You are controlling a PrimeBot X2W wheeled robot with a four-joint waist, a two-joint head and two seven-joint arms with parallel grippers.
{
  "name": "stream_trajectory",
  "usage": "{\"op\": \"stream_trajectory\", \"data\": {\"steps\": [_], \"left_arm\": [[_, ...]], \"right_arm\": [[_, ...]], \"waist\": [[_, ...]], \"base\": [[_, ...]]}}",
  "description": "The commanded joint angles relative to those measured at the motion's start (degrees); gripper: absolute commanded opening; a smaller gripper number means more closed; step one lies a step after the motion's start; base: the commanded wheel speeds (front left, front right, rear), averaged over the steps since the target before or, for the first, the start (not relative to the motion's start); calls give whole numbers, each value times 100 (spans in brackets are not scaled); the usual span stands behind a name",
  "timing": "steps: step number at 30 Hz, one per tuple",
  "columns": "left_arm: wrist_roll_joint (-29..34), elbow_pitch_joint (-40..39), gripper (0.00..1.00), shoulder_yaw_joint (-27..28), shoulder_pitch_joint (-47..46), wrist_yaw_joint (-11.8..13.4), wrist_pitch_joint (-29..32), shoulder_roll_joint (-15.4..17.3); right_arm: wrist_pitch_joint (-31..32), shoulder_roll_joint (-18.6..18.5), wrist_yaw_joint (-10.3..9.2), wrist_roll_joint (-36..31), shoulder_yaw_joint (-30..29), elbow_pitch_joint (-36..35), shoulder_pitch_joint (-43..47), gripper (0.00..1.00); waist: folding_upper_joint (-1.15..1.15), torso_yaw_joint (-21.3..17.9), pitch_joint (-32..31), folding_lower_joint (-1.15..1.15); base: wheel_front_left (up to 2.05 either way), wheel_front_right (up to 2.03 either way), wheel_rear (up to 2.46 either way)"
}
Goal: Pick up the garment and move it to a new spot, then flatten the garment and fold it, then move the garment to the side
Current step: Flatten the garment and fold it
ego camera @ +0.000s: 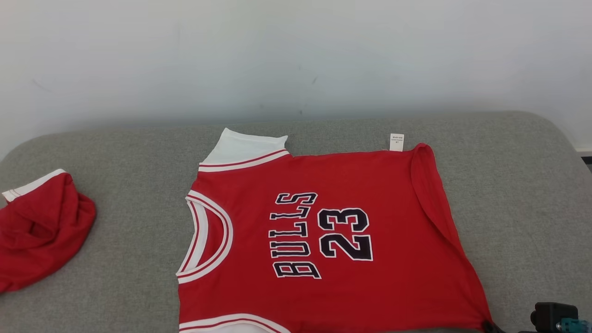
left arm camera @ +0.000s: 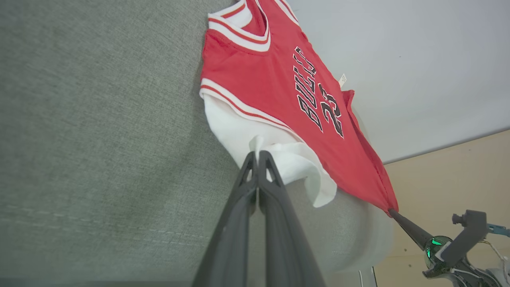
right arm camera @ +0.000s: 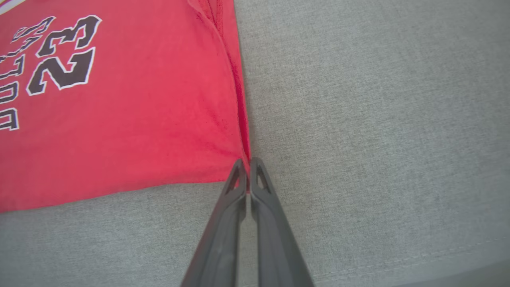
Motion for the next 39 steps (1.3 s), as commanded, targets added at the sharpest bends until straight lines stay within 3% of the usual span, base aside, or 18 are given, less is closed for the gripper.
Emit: {"op": "stream_trajectory", "data": {"steps": [1, 16, 22, 29, 32, 39], "left_arm": [[-19, -70, 0, 48, -30, -9, -53, 30], [999, -29, 0, -159, -1704, 74, -81, -243], [1885, 515, 0, -146, -2793, 137, -280, -743], [2875, 982, 0, 411, -3415, 289, -329, -1336], [3513, 1060, 0, 746, -3590, 252, -332, -1599], [4143, 1287, 0, 1102, -3846, 91, -334, -1975]], "right_arm": [[30, 52, 3, 111, 52, -91, 66, 0], [-470, 152, 3, 565, 164, -327, -656, 0], [-723, 170, 3, 485, -8, -71, -1061, 0], [-1154, 173, 3, 236, -220, 321, -1525, 0], [-1294, 172, 3, 211, -188, 603, -1735, 0], [-1476, 173, 3, 10, -183, 815, -1973, 0]], "waist": [[0, -29, 34, 0], [0, 53, 398, 0], [0, 81, 716, 0], [0, 4, 1034, 0], [0, -24, 1184, 0], [0, -28, 1369, 0]], "base": [[0, 0, 0], [0, 0, 0], [0, 0, 0], [0, 0, 0], [0, 0, 0], [0, 0, 0]]}}
